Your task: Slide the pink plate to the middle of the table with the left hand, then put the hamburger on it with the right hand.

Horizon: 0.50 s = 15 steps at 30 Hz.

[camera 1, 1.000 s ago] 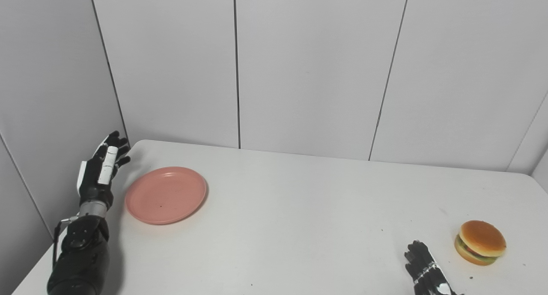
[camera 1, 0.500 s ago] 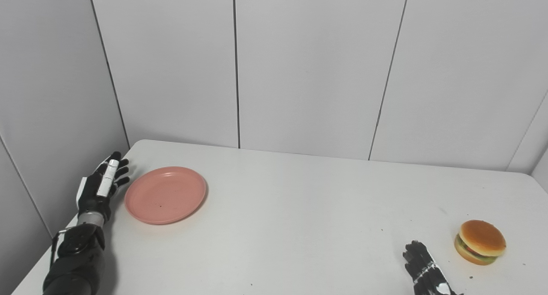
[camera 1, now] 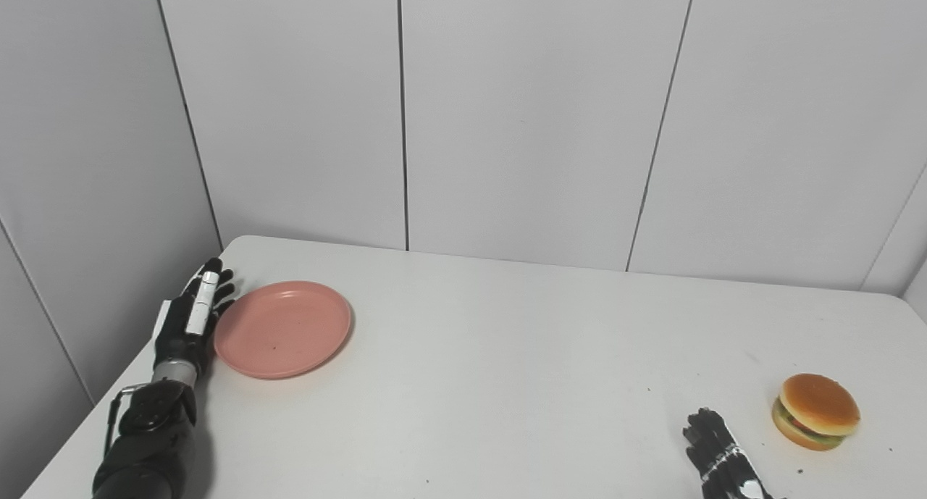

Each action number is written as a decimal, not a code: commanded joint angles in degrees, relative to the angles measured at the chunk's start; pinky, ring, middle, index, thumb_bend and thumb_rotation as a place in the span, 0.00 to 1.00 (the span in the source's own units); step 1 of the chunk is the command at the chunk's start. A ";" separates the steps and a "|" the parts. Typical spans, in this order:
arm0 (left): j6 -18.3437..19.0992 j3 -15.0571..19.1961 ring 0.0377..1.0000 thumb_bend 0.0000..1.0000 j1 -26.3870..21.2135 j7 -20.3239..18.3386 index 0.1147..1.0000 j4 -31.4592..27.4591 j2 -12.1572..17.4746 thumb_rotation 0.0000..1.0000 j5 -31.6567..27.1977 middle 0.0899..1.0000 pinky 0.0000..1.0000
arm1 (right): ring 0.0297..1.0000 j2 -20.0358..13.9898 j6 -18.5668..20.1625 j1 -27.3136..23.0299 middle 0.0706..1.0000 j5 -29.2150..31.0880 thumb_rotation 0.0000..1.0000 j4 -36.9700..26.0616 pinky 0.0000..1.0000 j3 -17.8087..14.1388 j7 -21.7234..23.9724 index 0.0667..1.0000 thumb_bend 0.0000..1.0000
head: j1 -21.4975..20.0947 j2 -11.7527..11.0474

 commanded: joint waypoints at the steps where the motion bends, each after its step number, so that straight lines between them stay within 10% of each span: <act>1: -1.36 -0.85 0.87 0.86 -2.43 -1.38 0.87 -1.33 -0.23 0.85 1.22 0.85 0.82 | 0.94 0.15 3.56 2.00 0.91 -0.71 0.90 2.55 0.98 0.80 -0.47 0.89 0.88 | -0.11 0.12; 15: -1.33 -2.84 0.86 0.87 -1.84 -1.23 0.84 -4.06 -3.34 0.84 1.59 0.84 0.78 | 0.92 0.27 3.92 2.26 0.90 -1.49 0.91 1.84 0.96 1.31 -1.15 0.88 0.88 | -0.87 0.40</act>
